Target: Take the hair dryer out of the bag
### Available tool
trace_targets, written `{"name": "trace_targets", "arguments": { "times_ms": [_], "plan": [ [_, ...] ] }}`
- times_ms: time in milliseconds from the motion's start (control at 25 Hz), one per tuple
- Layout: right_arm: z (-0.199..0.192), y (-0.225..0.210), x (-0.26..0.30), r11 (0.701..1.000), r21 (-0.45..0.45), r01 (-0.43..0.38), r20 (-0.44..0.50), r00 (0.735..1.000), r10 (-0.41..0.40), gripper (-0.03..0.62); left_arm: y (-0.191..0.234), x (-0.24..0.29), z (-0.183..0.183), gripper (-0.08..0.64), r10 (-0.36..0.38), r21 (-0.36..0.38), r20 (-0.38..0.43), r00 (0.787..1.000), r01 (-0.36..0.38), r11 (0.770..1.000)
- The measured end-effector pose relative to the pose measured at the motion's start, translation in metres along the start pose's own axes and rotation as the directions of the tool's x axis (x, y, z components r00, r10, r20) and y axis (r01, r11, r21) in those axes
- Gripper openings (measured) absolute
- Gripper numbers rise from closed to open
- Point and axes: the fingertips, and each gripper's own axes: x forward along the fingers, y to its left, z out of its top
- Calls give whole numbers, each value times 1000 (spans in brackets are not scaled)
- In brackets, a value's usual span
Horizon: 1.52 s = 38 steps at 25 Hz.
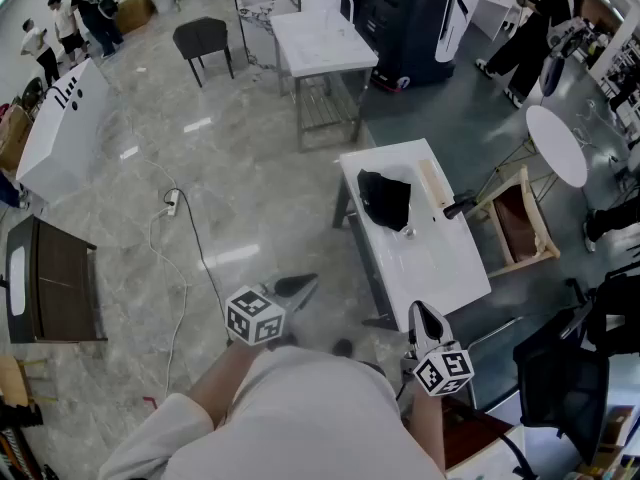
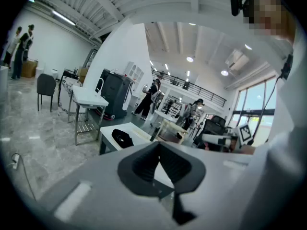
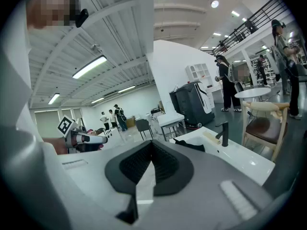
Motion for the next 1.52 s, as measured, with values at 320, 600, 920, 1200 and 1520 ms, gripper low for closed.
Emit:
{"name": "trace_targets", "arguments": {
  "times_ms": [320,600,920,1200,1520],
  "plan": [
    [0,7,-2,1000,-10,1,4,1000,-1,0,-1,-3,-1,-5,-7,4,2,1000,7,1000],
    [-3,18,-3,1000,-14,1,-2,1000,-1,2,-1,-9,-2,-5,-22,6,5,1000,22,1000],
    [-14,38,-3,1000,1,28,-4,1000,-28,2,5,-26,-4,-5,-33,5,9,999,33,999],
    [-19,59,4,997,5,71,0,997,-71,2,23,-50,-3,-5,-51,7,4,999,51,999],
    [-31,94,14,994,8,107,3,994,-107,5,42,-80,-4,-5,-87,27,11,996,86,996]
  ]
}}
